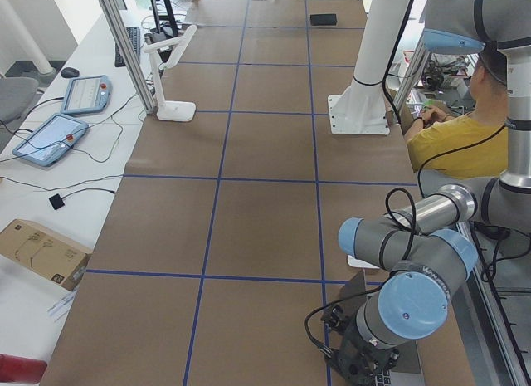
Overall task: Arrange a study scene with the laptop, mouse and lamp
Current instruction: 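Grasp the open silver laptop by its hinge with the left gripper and lift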
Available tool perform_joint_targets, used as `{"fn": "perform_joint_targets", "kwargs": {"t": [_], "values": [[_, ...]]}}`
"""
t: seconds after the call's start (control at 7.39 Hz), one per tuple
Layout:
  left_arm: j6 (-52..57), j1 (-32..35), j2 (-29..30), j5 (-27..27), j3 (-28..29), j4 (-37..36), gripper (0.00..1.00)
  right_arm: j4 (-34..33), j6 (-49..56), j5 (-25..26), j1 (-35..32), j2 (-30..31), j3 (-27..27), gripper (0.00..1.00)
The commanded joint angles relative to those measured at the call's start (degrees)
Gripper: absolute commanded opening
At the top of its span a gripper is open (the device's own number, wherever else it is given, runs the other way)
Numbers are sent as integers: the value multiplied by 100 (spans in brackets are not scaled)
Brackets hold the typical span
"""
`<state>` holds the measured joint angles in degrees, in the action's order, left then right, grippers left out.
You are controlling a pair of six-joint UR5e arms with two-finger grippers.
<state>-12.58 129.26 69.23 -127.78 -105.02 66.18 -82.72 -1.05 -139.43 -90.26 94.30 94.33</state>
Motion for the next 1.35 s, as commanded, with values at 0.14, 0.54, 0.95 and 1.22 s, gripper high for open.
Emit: {"fn": "perform_joint_targets", "kwargs": {"t": [0.14, 0.54, 0.95, 1.22], "values": [[-921, 767, -855, 8, -800, -817, 99, 1, 0, 3, 0, 1, -3, 100], [-1587, 767, -1078, 175, -582, -494, 95, 1, 0, 3, 0, 1, -3, 100], [-2203, 758, -1069, 175, -37, 658, 95, 1, 0, -5, 0, 1, -12, 100], [-2222, 758, -1104, 184, 60, 738, 91, 1, 0, 3, 9, 1, -20, 100]]}}
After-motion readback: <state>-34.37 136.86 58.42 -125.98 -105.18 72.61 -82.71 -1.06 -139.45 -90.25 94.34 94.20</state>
